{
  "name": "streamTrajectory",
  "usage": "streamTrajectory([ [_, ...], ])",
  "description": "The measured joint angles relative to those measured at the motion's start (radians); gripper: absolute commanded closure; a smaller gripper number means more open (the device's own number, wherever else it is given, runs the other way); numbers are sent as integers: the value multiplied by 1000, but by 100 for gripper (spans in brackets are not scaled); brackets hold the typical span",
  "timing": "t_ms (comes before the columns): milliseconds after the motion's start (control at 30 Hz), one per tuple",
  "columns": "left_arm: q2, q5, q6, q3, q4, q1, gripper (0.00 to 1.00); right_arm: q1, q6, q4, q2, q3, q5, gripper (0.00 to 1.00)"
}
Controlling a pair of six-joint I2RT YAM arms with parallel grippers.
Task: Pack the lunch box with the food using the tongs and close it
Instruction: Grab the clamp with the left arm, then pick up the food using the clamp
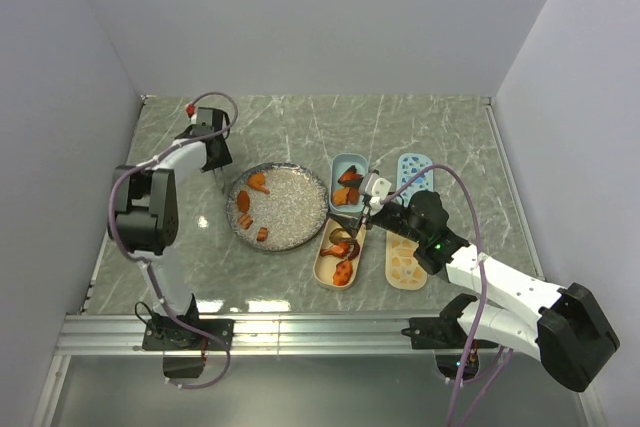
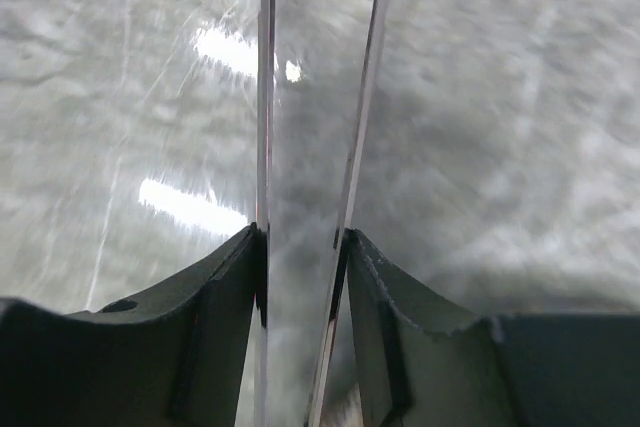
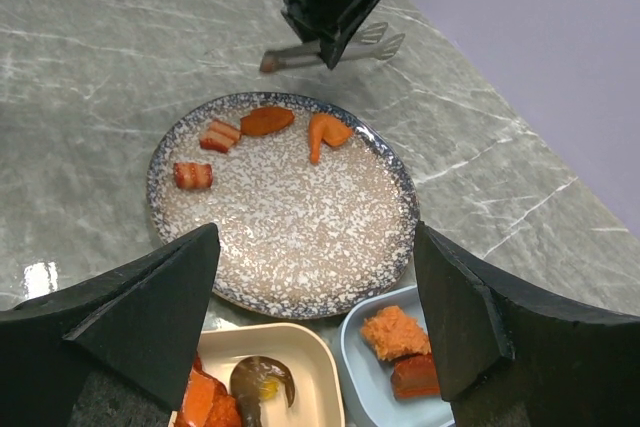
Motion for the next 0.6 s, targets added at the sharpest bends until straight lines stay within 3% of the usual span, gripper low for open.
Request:
streamTrajectory([
  [300,-280,-44,5,-93,-33,-55,57,0,0,0,1,0,3,15],
  [600,-454,-43,3,-200,-67,-167,59,0,26,14,-4,-1,69,15],
])
